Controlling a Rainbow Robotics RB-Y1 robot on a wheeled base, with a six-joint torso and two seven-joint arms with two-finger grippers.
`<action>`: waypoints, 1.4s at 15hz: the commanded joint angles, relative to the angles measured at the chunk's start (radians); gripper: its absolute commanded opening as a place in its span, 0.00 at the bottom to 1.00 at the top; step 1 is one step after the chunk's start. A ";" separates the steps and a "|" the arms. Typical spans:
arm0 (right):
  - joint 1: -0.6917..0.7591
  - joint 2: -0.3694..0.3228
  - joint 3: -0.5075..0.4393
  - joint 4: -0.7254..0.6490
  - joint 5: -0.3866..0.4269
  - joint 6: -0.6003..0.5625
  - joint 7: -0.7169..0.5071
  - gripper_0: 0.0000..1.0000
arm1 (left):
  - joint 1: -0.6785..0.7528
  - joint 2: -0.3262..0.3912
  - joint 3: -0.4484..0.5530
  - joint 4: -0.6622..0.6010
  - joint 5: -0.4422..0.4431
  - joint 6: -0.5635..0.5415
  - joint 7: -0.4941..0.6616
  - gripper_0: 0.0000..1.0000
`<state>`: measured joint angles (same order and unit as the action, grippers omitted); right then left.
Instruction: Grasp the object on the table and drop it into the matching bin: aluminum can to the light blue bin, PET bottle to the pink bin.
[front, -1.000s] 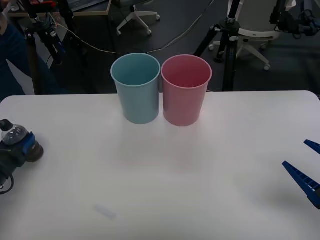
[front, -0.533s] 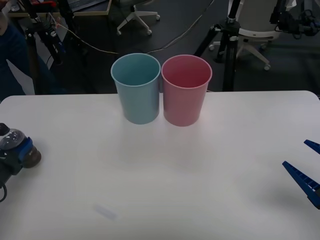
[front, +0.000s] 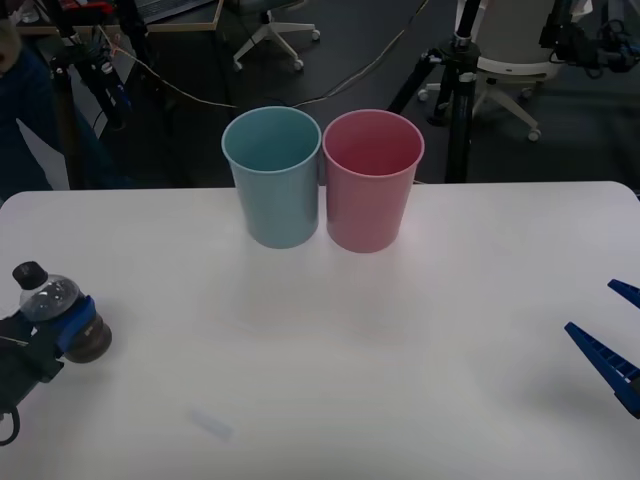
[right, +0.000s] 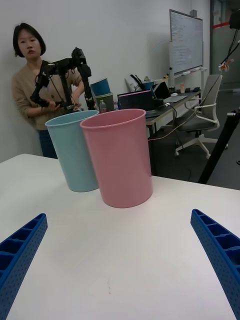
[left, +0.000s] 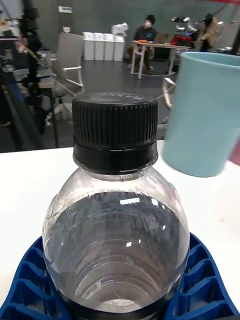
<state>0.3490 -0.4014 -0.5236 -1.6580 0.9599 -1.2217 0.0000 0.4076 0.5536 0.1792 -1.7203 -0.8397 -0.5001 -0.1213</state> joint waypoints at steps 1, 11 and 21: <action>0.000 0.000 0.000 0.000 0.000 0.000 0.000 1.00 | 0.074 0.034 -0.024 -0.134 -0.041 0.000 0.055 0.00; 0.000 0.000 0.000 0.000 0.000 0.000 0.000 1.00 | 0.109 0.296 -0.084 -0.507 -0.044 -0.017 0.141 0.00; 0.000 0.000 0.000 0.000 0.000 0.000 0.000 1.00 | -0.377 0.485 -0.248 -0.548 -0.236 -0.017 0.730 0.00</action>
<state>0.3491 -0.4015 -0.5236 -1.6580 0.9599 -1.2217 0.0000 0.0759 1.0299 -0.0527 -2.2714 -1.0689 -0.5173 0.5535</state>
